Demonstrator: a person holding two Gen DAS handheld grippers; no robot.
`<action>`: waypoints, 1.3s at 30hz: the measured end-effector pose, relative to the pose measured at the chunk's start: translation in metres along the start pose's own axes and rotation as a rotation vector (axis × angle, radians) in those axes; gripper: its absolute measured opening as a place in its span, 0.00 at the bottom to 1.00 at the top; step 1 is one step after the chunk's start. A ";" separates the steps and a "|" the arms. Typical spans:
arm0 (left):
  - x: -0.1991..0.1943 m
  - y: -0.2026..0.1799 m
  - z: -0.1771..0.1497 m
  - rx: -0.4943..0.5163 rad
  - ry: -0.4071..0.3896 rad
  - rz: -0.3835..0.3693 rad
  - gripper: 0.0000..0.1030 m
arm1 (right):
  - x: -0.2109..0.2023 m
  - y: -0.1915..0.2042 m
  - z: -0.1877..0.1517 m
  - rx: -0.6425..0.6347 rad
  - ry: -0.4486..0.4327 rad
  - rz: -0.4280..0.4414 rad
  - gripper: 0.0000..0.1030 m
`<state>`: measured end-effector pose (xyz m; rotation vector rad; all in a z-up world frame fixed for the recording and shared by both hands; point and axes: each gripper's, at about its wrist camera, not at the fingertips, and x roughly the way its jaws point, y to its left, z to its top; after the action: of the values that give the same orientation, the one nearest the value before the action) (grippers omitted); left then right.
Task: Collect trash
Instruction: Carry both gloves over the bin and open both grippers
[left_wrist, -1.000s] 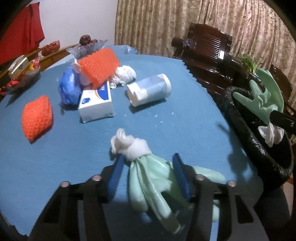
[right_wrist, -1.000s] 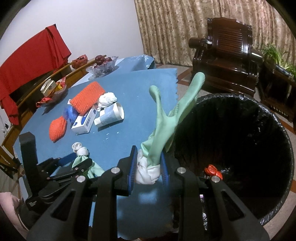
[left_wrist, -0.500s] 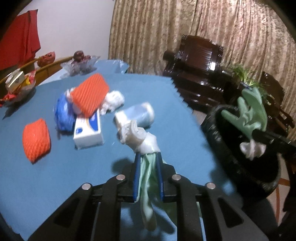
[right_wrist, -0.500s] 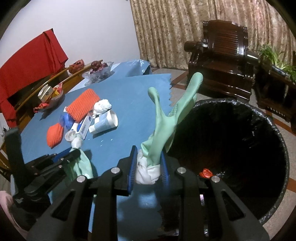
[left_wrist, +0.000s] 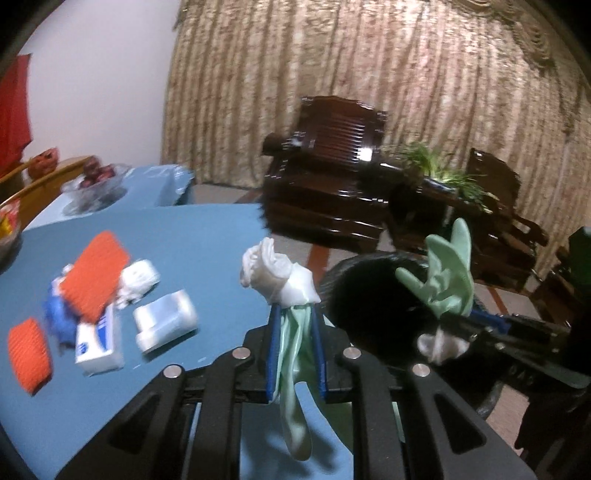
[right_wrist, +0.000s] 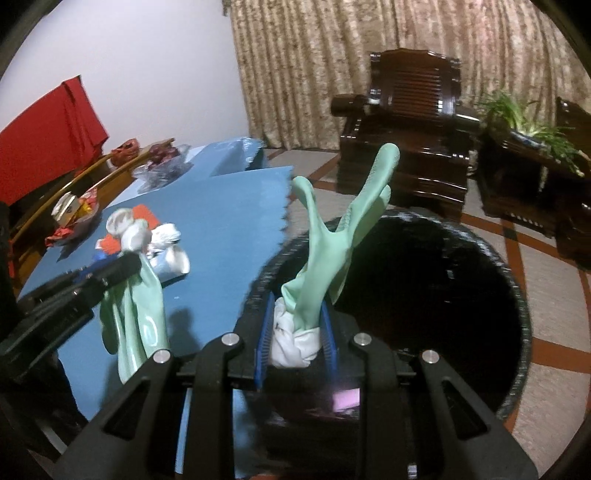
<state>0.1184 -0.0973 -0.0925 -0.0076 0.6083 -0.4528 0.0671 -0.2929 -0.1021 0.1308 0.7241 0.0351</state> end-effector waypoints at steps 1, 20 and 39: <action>0.003 -0.006 0.002 0.010 -0.001 -0.011 0.15 | -0.001 -0.006 0.000 0.003 0.001 -0.011 0.23; 0.052 -0.072 0.016 0.104 0.042 -0.178 0.65 | -0.008 -0.080 -0.015 0.082 -0.023 -0.202 0.89; -0.037 0.090 -0.025 -0.055 -0.016 0.242 0.88 | 0.027 0.051 0.019 -0.053 -0.023 0.032 0.94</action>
<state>0.1141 0.0023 -0.1054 0.0103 0.5971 -0.2014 0.1000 -0.2419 -0.0991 0.0921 0.6974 0.0826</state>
